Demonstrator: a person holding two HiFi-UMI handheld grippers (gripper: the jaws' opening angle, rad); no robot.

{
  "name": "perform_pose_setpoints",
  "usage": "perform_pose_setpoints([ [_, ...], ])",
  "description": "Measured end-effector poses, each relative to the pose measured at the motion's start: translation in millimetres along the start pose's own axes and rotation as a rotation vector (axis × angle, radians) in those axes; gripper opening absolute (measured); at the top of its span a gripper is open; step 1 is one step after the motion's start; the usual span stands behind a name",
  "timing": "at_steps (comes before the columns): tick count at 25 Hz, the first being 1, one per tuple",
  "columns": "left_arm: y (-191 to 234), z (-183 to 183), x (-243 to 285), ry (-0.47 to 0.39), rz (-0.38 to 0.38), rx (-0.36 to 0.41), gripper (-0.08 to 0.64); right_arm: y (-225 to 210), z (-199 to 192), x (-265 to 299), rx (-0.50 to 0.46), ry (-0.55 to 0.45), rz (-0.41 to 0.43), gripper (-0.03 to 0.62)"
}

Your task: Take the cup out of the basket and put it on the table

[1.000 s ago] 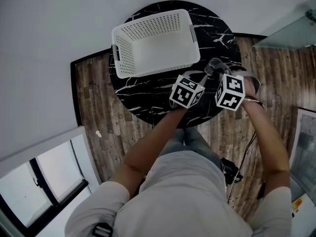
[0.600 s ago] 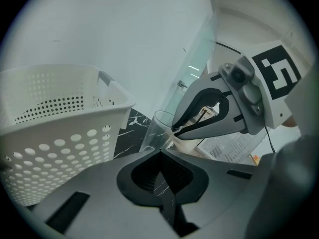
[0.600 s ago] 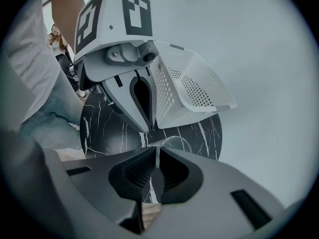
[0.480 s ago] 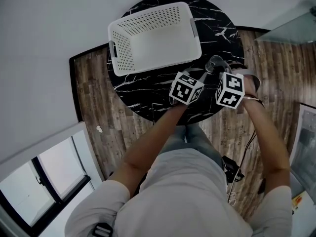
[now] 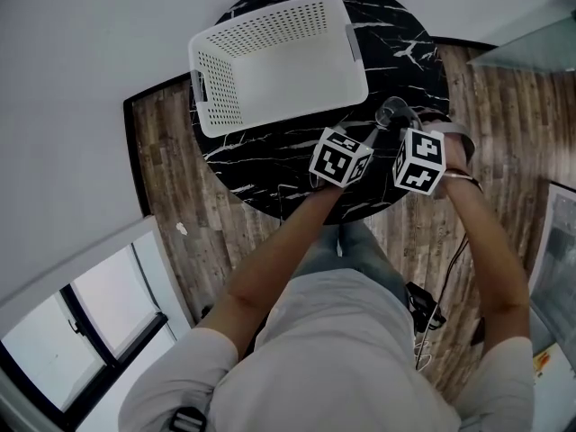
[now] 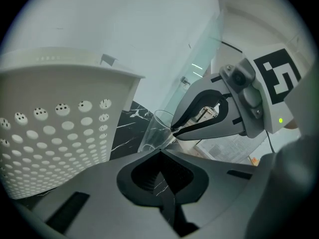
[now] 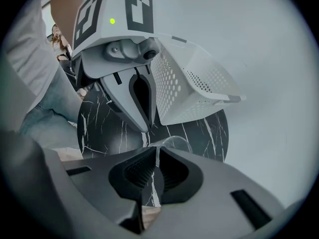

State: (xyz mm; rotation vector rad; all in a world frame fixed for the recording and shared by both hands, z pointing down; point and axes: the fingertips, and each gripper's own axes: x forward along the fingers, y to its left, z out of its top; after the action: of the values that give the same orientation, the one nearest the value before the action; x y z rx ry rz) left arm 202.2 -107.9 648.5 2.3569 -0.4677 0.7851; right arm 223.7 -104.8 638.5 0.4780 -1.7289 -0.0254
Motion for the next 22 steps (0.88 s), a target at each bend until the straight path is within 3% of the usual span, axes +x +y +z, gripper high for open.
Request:
perform_pose_setpoints([
  [22, 13.2, -12.7, 17.6, 0.018, 0.003, -0.050, -0.002, 3.9, -11.0, 23.5, -0.042, 0.024, -0.001, 0.025],
])
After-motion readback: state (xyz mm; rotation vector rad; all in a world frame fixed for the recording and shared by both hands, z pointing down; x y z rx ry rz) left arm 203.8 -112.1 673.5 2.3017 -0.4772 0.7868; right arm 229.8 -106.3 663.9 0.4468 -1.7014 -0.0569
